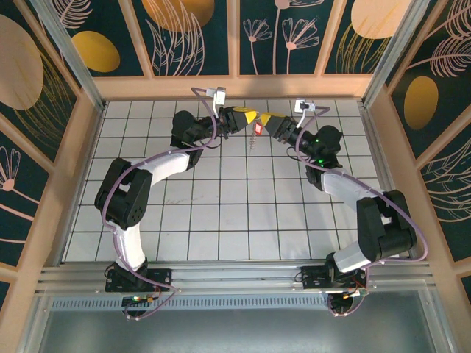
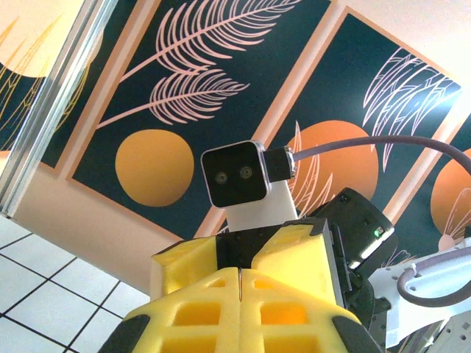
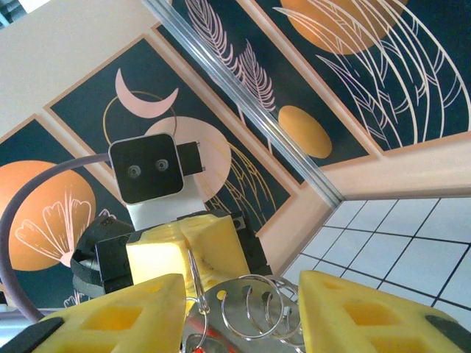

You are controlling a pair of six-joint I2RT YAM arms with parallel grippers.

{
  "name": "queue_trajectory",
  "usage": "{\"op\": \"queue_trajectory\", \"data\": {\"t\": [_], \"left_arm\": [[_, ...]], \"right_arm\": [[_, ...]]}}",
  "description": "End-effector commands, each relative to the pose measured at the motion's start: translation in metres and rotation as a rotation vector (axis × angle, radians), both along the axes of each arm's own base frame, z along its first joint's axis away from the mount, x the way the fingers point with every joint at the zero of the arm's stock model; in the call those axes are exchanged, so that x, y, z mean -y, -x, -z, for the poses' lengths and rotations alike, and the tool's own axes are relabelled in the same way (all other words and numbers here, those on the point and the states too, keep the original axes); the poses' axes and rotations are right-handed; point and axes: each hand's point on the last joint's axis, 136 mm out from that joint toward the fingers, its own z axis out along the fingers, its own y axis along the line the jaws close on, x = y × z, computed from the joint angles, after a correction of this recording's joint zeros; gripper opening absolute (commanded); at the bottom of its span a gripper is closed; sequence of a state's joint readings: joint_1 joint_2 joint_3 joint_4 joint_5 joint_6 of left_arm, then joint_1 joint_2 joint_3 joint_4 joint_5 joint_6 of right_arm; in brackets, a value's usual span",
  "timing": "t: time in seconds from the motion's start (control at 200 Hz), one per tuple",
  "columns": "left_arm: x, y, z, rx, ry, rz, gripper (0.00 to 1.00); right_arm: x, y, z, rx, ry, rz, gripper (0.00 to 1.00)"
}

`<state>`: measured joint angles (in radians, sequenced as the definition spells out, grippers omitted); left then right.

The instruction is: Put the keys on the keyring

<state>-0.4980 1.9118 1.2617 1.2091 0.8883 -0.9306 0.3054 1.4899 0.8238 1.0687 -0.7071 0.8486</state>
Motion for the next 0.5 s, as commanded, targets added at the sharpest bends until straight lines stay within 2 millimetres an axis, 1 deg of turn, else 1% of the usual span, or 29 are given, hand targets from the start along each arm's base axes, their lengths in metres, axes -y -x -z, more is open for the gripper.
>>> {"op": "queue_trajectory", "data": {"t": [0.0,0.145,0.3,0.38,0.495], "left_arm": [[-0.0038,0.0135,-0.0242,0.064,0.045,0.007,0.00],[-0.0038,0.0128,-0.0239,0.065,0.044,0.005,0.00],[-0.0038,0.0128,-0.0240,0.064,0.043,0.006,0.00],[-0.0037,0.0126,-0.0238,0.064,0.043,0.005,0.00],[-0.0035,0.0123,-0.0239,0.065,0.043,0.005,0.00]], "right_arm": [[-0.0039,0.0041,-0.0240,0.081,-0.030,-0.019,0.44],[-0.0073,0.0050,-0.0242,0.085,-0.027,-0.029,0.43],[-0.0100,0.0043,-0.0230,0.082,-0.024,-0.039,0.38],[-0.0118,0.0047,-0.0222,0.083,-0.019,-0.044,0.34],[-0.0130,0.0049,-0.0206,0.082,-0.012,-0.047,0.24]]}}
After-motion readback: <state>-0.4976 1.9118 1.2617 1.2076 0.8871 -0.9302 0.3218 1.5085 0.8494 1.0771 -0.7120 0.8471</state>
